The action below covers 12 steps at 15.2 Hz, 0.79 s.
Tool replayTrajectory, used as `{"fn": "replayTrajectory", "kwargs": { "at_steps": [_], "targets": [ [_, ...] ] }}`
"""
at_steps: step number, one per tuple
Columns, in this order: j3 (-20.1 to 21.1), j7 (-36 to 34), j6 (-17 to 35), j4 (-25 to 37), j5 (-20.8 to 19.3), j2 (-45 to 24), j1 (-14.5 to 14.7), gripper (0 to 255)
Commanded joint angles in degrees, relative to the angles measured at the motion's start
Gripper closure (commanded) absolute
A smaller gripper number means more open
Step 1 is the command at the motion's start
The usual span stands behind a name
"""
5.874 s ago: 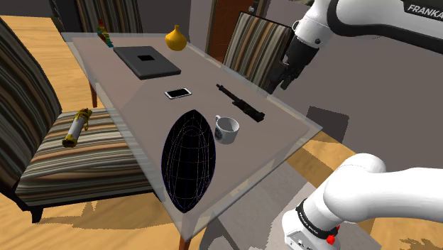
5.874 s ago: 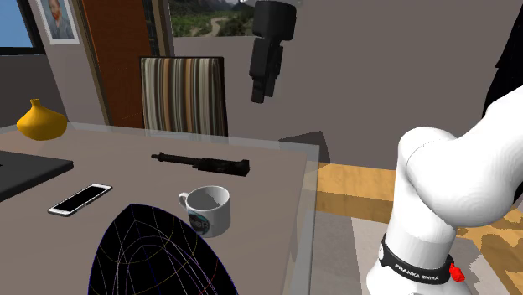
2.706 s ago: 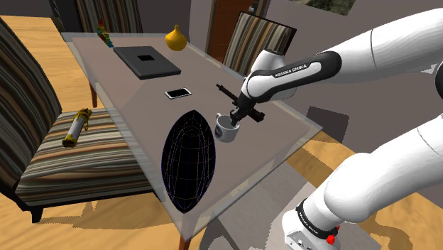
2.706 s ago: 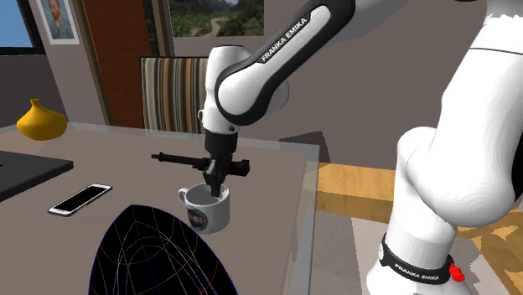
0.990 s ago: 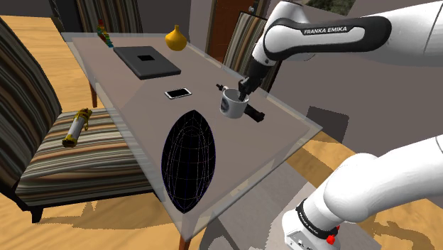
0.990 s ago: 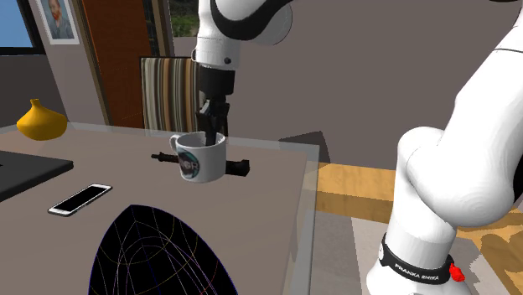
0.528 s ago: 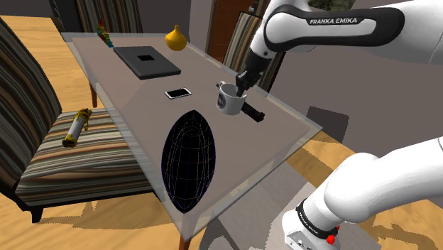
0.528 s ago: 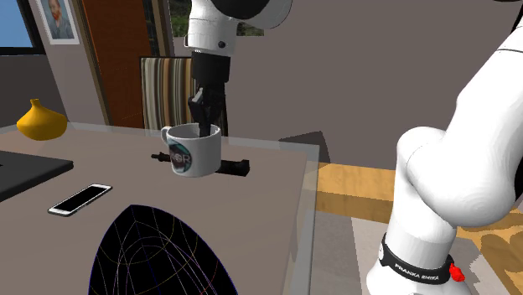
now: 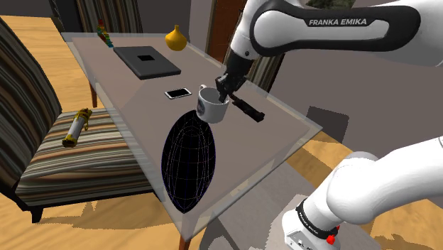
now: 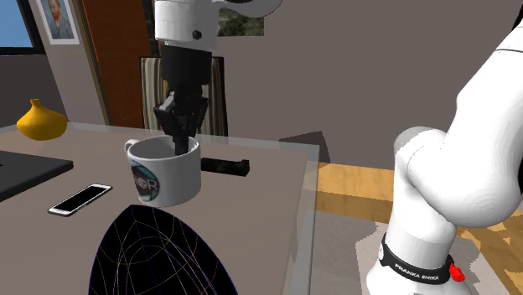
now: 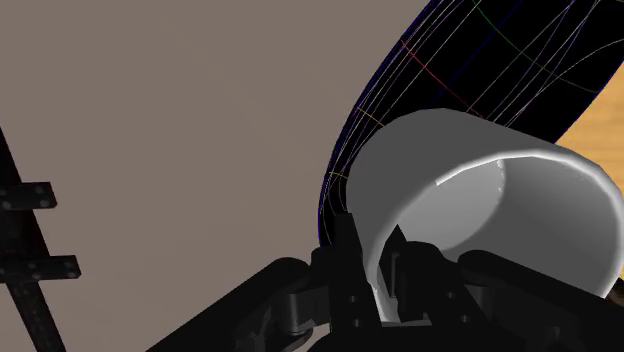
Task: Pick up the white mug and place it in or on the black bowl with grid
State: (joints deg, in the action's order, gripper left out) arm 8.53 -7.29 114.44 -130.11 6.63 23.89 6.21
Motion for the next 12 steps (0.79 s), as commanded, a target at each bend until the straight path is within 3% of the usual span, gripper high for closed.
{"fn": "replayTrajectory", "kwargs": {
  "at_steps": [1,6,12],
  "targets": [
    [2.0,-2.9,-0.1,1.2,0.3,-0.8,0.9,255],
    [7.3,-10.2,-0.7,4.9,0.6,-3.4,3.0,255],
    [7.6,-10.1,4.0,0.8,0.8,-4.0,3.1,255]
  ]
}}
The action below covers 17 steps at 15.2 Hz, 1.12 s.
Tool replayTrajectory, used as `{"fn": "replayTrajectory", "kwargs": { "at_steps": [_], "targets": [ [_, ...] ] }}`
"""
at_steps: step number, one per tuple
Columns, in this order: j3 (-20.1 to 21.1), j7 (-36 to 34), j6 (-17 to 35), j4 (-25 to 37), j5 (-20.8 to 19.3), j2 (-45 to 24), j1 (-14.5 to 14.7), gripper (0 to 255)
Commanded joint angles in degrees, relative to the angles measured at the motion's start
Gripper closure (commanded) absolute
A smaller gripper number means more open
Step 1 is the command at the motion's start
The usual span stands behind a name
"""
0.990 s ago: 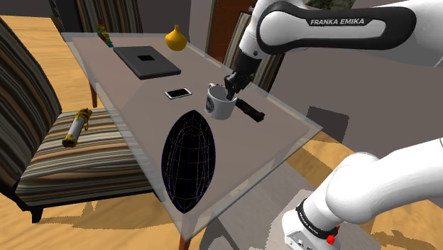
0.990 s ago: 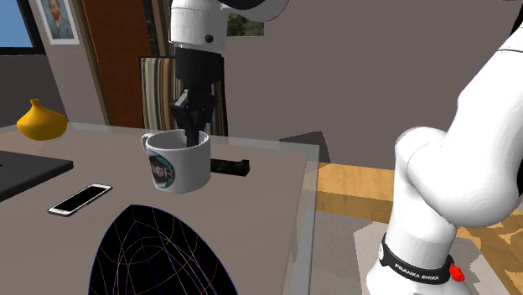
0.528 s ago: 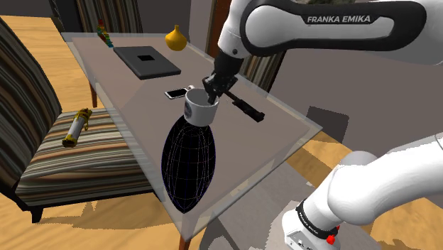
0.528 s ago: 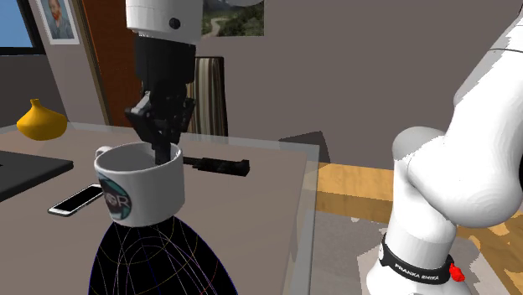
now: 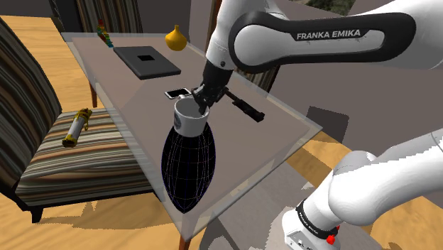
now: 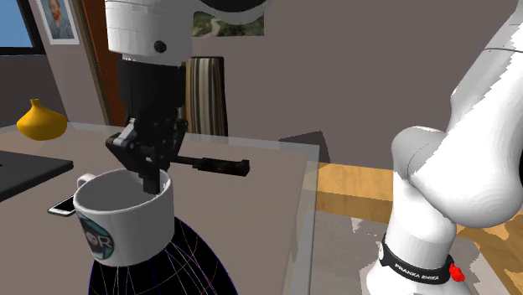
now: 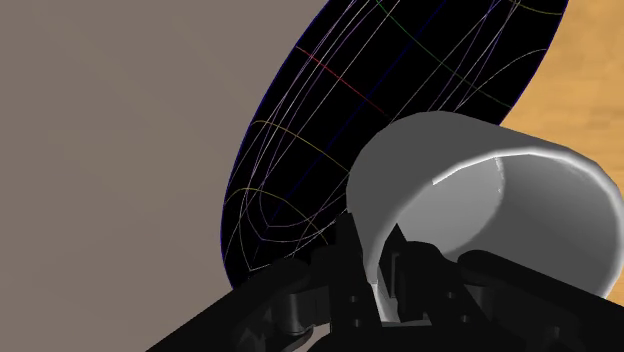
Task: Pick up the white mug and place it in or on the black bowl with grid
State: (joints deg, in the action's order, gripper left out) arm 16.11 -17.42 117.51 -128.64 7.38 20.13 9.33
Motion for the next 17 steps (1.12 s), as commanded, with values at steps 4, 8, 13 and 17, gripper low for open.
{"fn": "replayTrajectory", "kwargs": {
  "at_steps": [4,8,13,17],
  "targets": [
    [0.3,0.1,4.1,-3.2,0.1,-0.9,0.0,255],
    [0.6,0.1,7.3,-5.5,0.1,-1.8,0.1,255],
    [0.9,0.0,10.3,-7.5,0.1,-2.8,0.1,255],
    [0.9,0.0,10.3,-7.5,0.1,-2.8,0.1,255]
  ]
}}
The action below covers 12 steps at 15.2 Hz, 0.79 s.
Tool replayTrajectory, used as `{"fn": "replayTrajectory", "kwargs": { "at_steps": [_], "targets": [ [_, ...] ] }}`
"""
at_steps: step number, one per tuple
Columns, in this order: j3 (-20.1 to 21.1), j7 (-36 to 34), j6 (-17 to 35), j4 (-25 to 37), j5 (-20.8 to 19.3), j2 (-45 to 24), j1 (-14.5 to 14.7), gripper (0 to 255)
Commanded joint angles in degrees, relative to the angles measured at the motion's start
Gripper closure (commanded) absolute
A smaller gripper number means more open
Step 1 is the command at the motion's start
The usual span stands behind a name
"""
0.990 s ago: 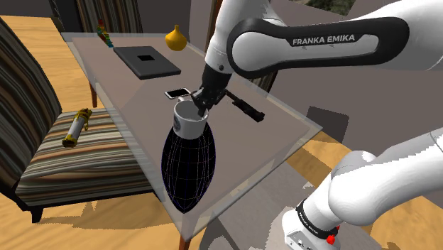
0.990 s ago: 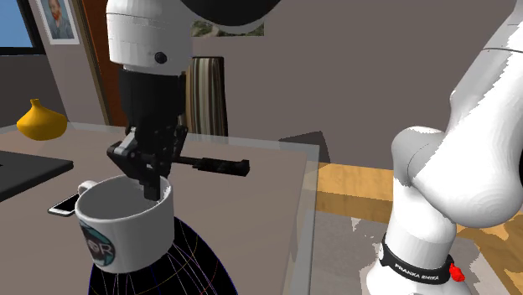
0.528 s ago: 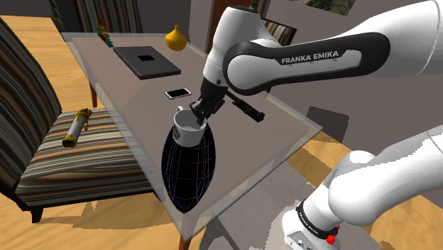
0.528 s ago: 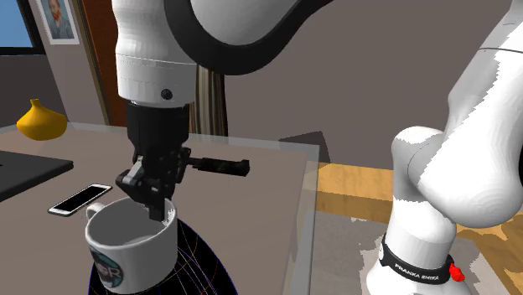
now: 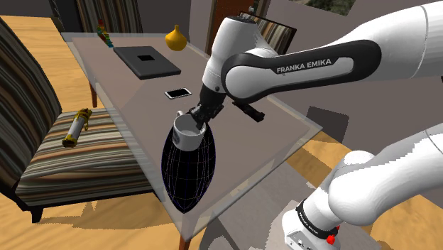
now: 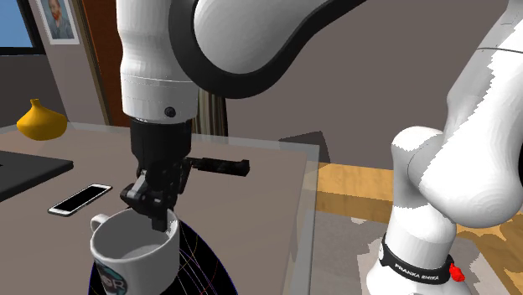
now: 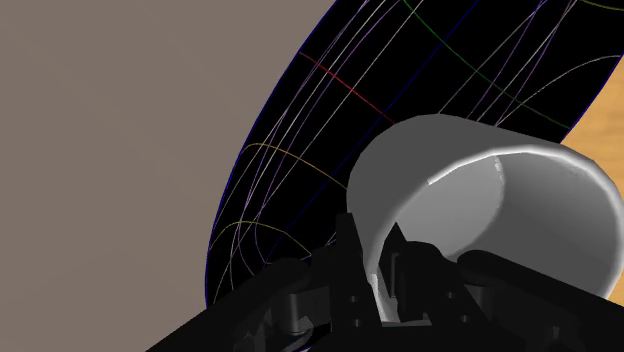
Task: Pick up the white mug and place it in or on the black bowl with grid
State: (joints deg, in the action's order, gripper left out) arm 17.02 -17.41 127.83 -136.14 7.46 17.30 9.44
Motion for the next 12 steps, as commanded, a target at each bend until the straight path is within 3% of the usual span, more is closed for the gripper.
{"fn": "replayTrajectory", "kwargs": {
  "at_steps": [1,2,3,8,12],
  "targets": [
    [0.0,0.0,0.0,0.0,0.0,0.0,0.0,255],
    [0.0,0.0,0.0,0.0,0.0,0.0,0.0,255],
    [0.0,0.0,0.0,0.0,0.0,0.0,0.0,0],
    [0.0,0.0,0.0,0.0,0.0,0.0,0.0,0],
    [-1.0,0.4,-7.7,4.1,0.3,3.6,0.0,0]
  ]
}}
